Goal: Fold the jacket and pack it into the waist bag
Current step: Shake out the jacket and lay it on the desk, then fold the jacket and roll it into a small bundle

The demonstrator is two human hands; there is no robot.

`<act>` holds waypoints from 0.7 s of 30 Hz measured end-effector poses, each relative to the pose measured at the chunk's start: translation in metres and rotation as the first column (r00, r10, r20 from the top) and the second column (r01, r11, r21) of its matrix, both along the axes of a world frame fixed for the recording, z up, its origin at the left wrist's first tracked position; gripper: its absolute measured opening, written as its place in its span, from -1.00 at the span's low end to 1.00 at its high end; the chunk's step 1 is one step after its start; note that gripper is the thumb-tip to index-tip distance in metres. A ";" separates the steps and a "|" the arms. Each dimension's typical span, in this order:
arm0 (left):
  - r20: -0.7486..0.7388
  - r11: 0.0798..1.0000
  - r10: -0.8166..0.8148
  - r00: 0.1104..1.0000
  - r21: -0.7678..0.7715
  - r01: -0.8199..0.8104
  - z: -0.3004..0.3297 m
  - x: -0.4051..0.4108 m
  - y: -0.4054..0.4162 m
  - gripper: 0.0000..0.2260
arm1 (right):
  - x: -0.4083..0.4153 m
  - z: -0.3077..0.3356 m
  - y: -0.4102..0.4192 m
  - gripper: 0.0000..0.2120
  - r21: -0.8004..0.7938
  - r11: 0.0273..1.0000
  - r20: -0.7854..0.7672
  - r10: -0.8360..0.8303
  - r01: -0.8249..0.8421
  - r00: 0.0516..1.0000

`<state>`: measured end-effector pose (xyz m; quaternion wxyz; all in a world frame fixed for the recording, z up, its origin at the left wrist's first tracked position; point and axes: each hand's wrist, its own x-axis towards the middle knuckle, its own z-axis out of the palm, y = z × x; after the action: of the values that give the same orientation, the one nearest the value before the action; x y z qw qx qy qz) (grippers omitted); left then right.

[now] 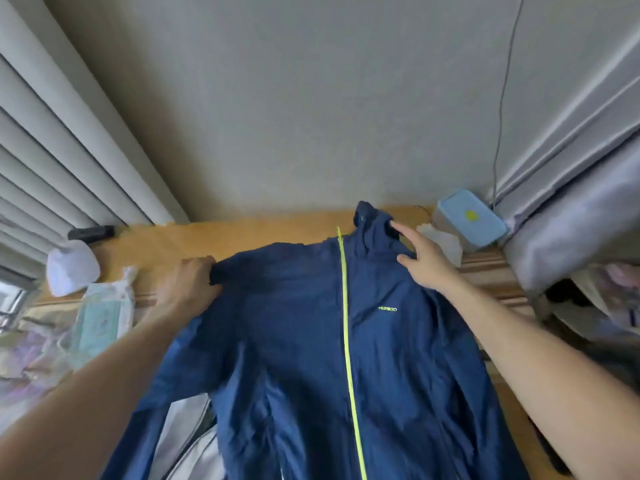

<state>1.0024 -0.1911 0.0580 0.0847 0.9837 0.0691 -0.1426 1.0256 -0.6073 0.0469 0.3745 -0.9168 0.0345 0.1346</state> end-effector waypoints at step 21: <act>-0.335 0.690 0.102 0.937 -0.654 -0.309 -0.122 0.135 -0.127 -0.84 | 0.148 -0.075 0.048 -0.75 0.568 0.616 -0.363 -0.407 0.546 0.838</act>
<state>1.1378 -0.3182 -0.0640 0.4545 0.8348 0.1318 -0.2812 1.1735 -0.5598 -0.0284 0.6859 -0.6661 0.2658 0.1237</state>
